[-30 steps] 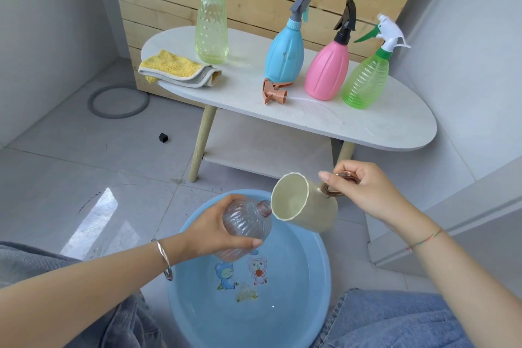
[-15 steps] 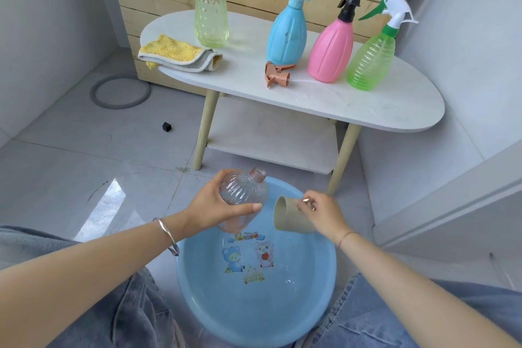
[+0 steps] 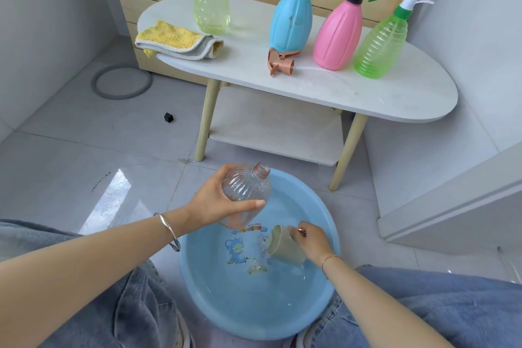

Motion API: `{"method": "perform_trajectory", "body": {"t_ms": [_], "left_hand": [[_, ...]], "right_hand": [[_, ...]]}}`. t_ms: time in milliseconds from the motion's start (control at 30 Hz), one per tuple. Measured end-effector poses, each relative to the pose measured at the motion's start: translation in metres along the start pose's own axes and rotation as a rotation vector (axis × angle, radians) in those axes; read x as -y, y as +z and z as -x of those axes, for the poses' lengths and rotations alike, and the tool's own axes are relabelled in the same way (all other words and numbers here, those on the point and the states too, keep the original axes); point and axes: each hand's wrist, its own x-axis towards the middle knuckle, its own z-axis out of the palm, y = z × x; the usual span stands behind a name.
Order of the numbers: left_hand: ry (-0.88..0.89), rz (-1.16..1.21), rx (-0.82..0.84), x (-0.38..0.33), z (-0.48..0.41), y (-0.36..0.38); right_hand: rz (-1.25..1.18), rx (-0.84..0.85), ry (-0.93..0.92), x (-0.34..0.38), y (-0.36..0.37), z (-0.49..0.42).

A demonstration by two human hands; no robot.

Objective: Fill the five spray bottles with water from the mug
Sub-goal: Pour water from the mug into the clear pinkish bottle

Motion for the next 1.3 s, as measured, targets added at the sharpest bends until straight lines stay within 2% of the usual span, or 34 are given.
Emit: {"method": "perform_trajectory", "body": {"t_ms": [233,533,733,1167,1300], "left_hand": [[-0.004,-0.012,0.022,0.004,0.000,0.000],[-0.003,-0.013,0.027,0.002,-0.001,0.001],[0.003,0.004,0.017,-0.001,-0.001,0.000],[0.081,0.056,-0.086,-0.021,-0.008,-0.009],[0.108,0.071,-0.085,-0.022,-0.008,-0.011]], "right_hand": [[-0.100,0.032,0.107,-0.007,0.011,0.005],[-0.086,0.065,0.114,-0.001,0.018,0.010],[-0.243,0.041,0.121,0.003,0.015,0.015],[-0.415,-0.094,-0.038,0.053,-0.089,0.026],[-0.558,-0.173,-0.129,0.077,-0.124,0.038]]}}
